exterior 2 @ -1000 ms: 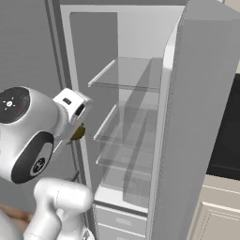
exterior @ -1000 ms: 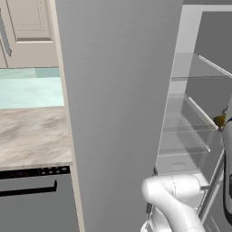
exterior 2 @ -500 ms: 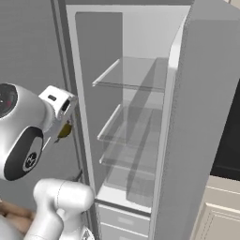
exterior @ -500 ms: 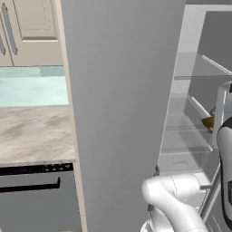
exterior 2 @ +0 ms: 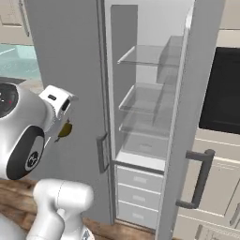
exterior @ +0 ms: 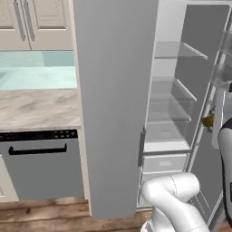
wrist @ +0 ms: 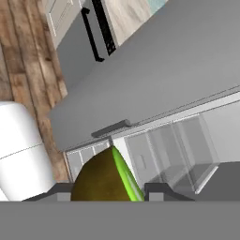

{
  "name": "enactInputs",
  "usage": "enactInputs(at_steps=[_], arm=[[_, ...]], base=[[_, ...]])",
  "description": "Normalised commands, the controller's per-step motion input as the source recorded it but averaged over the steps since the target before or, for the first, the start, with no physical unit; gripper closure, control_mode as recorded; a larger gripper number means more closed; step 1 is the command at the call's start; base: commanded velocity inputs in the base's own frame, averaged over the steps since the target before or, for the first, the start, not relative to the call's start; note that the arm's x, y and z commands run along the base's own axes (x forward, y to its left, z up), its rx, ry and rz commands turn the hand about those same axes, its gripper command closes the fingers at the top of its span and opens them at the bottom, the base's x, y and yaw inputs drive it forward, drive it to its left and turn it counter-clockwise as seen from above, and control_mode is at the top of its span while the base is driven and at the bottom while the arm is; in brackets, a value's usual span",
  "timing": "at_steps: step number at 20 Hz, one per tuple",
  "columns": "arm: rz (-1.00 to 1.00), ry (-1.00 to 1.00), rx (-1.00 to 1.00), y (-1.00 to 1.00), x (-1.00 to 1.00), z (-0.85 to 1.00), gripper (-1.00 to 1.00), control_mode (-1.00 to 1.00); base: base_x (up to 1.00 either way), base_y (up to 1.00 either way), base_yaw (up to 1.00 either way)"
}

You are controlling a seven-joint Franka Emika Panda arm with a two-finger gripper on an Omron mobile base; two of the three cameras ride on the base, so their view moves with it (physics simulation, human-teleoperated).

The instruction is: Retrieve the banana and kiwi from the fridge and place them into the bowl on the dining table.

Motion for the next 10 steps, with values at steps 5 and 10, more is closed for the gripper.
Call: enactInputs(at_steps=[5,10], arm=[[0.00,0.00,0.00,0.00,0.00,0.00,1.00,1.00],[0.00,0.00,0.00,0.00,0.00,0.00,1.00,1.00]], base=[[-0.64,0.63,-0.17],[-0.06,0.78,-0.39]])
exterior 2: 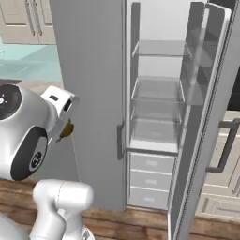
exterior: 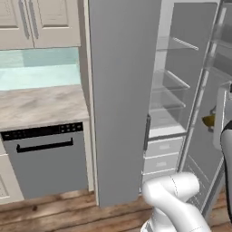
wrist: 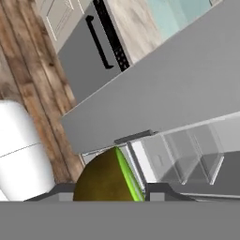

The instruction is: Retrieve the banana and kiwi from the fridge and place them into the bowl on the dining table.

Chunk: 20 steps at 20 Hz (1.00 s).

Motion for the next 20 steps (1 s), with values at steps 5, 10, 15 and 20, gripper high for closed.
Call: enactInputs(at_steps=[5,10,15,20], arm=[[0.00,0.00,0.00,0.00,0.00,0.00,1.00,1.00],[0.00,0.00,0.00,0.00,0.00,0.00,1.00,1.00],[0.00,0.00,0.00,0.00,0.00,0.00,1.00,1.00],[0.00,0.00,0.00,0.00,0.00,0.00,1.00,1.00]], base=[[0.00,0.83,-0.50],[-0.42,0.40,-0.54],[-0.59,-0.17,-0.59],[-0.29,-0.52,-0.61]])
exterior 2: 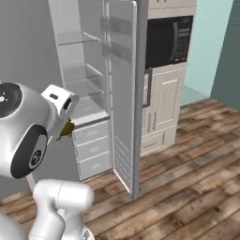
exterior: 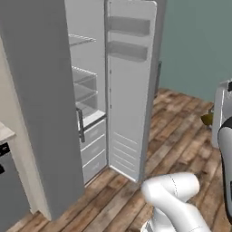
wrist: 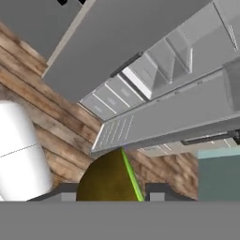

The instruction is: Retrieve the banana and kiwi from the fridge and place them into the bowl on the dining table.

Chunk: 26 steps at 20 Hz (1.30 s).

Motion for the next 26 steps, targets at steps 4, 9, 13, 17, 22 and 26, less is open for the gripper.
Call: enactInputs(at_steps=[4,9,13,17,22,26], arm=[[0.00,0.00,0.00,0.00,0.00,0.00,1.00,1.00],[0.00,0.00,0.00,0.00,0.00,0.00,1.00,1.00],[0.00,0.00,0.00,0.00,0.00,0.00,1.00,1.00],[0.00,0.00,0.00,0.00,0.00,0.00,1.00,1.00],[0.00,0.00,0.00,0.00,0.00,0.00,1.00,1.00],[0.00,0.00,0.00,0.00,0.00,0.00,1.00,1.00]], base=[[-0.19,-0.64,-0.59],[-0.17,-0.65,-0.59],[-0.06,-0.59,-0.59],[0.08,-0.38,-0.56],[0.94,-0.03,-0.40],[1.00,0.00,-0.20]])
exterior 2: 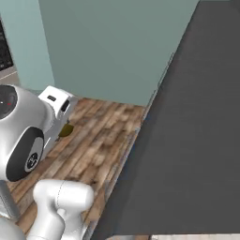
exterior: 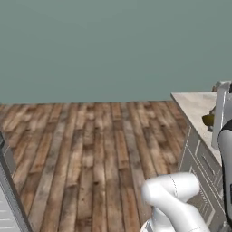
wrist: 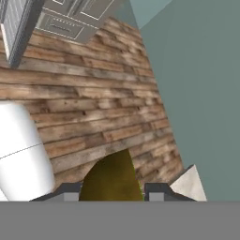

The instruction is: Retrieve the banana and kiwi from the fridge and place them into the bowl on the dining table.

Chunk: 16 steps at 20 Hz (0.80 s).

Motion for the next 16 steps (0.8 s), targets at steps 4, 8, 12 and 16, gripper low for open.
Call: enactInputs(at_steps=[4,8,12,16], arm=[[0.00,0.00,0.00,0.00,0.00,0.00,1.00,1.00],[0.00,0.00,0.00,0.00,0.00,0.00,1.00,1.00],[0.00,0.00,0.00,0.00,0.00,0.00,1.00,1.00],[0.00,0.00,0.00,0.00,0.00,0.00,1.00,1.00]], base=[[1.00,0.00,-0.12],[1.00,0.00,-0.08],[1.00,0.00,-0.13],[1.00,0.00,-0.21]])
